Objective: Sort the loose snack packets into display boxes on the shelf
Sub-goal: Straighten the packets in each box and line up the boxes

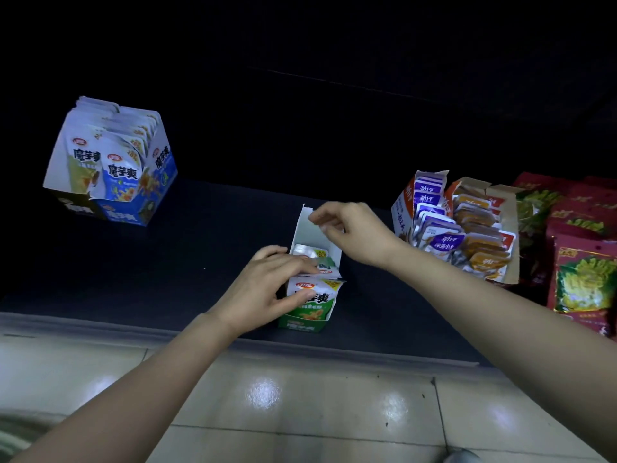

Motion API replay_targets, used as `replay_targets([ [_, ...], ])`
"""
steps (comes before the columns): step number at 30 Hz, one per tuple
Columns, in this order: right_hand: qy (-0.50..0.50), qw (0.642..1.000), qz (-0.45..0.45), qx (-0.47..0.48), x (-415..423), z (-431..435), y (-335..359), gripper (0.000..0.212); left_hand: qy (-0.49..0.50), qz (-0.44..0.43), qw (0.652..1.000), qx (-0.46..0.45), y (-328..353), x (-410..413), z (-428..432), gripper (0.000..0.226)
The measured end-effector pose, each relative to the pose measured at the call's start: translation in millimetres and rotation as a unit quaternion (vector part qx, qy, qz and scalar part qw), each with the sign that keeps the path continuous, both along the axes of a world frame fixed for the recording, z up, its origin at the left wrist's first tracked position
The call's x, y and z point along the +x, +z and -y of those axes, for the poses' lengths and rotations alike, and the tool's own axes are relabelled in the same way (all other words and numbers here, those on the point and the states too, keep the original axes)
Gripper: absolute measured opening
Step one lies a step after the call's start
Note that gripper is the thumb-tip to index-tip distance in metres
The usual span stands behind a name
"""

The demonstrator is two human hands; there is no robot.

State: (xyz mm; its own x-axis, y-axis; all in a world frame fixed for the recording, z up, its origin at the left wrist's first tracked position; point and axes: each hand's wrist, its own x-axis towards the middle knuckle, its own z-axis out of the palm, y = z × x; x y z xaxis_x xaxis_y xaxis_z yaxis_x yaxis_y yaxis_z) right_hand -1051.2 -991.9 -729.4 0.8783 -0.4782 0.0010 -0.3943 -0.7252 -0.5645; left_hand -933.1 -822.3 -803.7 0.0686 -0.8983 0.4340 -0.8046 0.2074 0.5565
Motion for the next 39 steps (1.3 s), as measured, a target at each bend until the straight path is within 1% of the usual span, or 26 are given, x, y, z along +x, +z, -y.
replay_targets([
  [1,0.004,0.999,-0.035,-0.004,6.9,0.4,2.0,0.032,-0.002,0.0,1.0,-0.003,0.7,1.1,0.1,0.035],
  [2,0.015,0.996,-0.093,-0.011,14.1,1.2,2.3,0.034,-0.005,-0.001,1.0,-0.007,1.5,1.5,0.3,0.035],
  [4,0.038,0.977,-0.211,-0.021,28.1,2.9,-1.4,0.036,-0.009,-0.004,1.0,-0.007,2.0,2.3,-0.3,0.035],
  [5,0.043,0.967,-0.251,-0.019,33.8,3.5,-3.8,0.037,-0.011,-0.005,1.0,-0.005,2.0,2.9,-0.7,0.035],
  [8,0.042,0.934,-0.355,-0.005,45.7,4.6,-8.9,0.036,-0.014,-0.009,1.0,0.0,1.8,4.6,-0.8,0.034],
  [10,0.027,0.918,-0.393,0.056,48.6,5.9,-9.7,0.041,-0.019,-0.012,1.0,-0.001,1.1,5.5,0.6,0.034],
  [13,-0.005,0.903,-0.395,0.169,48.8,12.3,-11.4,0.05,-0.023,-0.03,0.999,-0.001,-1.7,8.1,0.4,0.035],
  [18,-0.02,0.884,-0.397,0.246,47.4,23.7,-16.1,0.05,-0.027,-0.05,0.998,-0.012,-5.1,12.3,-0.9,0.036],
  [20,-0.017,0.877,-0.41,0.248,47.3,21.9,-18.2,0.044,-0.033,-0.051,0.998,-0.01,-5.1,11.3,-1.0,0.036],
  [25,-0.008,0.874,-0.452,0.18,56.8,12.7,-24.4,0.034,-0.023,-0.06,0.998,-0.008,-4.5,11.7,-1.9,0.037],
  [28,-0.026,0.87,-0.456,0.184,60.3,15.2,-27.9,0.023,-0.032,-0.058,0.998,0.0,-2.4,12.1,-3.9,0.035],
  [30,-0.047,0.866,-0.451,0.21,59.3,16.2,-29.0,0.021,-0.04,-0.059,0.997,0.003,-2.2,12.2,-3.9,0.034],
  [33,-0.082,0.865,-0.424,0.256,58.2,18.3,-33.0,0.022,-0.043,-0.061,0.997,0.007,-0.9,13.2,-4.0,0.035],
  [36,-0.09,0.858,-0.431,0.265,55.9,17.6,-34.2,0.027,-0.045,-0.062,0.997,0.005,-0.5,14.0,-3.3,0.036],
  [39,-0.067,0.856,-0.441,0.261,55.5,16.3,-33.1,0.036,-0.043,-0.058,0.997,0.011,-1.8,15.2,-3.1,0.037],
])
